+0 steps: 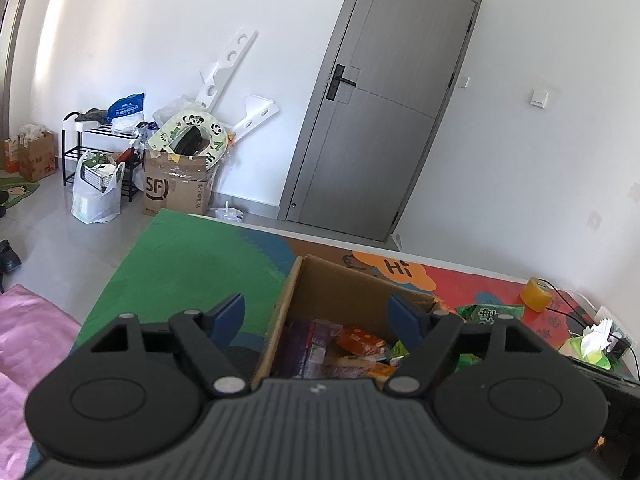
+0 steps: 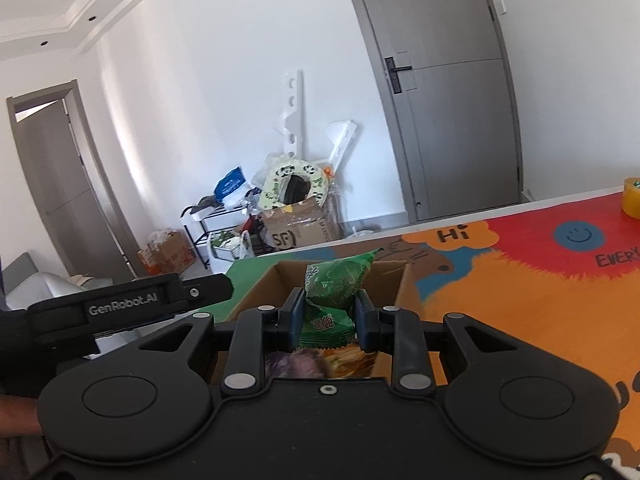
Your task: Organize snacks
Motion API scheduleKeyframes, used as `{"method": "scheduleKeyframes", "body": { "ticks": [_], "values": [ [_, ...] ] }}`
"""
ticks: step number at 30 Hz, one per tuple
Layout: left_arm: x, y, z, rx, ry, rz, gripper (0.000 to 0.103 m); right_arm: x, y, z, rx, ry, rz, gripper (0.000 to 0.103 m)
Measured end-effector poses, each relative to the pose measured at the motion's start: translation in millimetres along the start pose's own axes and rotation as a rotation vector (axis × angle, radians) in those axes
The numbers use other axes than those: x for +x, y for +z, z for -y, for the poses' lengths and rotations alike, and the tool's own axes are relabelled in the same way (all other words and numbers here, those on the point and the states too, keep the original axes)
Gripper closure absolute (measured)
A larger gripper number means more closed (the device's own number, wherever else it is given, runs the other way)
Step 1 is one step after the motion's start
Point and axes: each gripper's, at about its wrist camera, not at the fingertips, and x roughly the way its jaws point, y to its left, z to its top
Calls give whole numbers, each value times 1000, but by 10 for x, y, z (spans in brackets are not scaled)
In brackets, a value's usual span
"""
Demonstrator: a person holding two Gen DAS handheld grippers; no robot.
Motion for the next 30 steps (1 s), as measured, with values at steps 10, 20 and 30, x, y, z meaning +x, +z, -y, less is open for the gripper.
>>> {"method": "scheduleKeyframes", "body": {
  "ticks": [10, 20, 30],
  "values": [
    [-99, -10, -70, -3, 20, -2, 19, -127, -13, -55, -5, 23, -8, 68],
    [-227, -136, -17, 27, 8, -19, 13, -330, -108, 47, 11, -26, 0, 60],
    [-376, -254, 116, 86, -17, -48, 7, -577, -213, 175, 53, -58, 5, 37]
  ]
}}
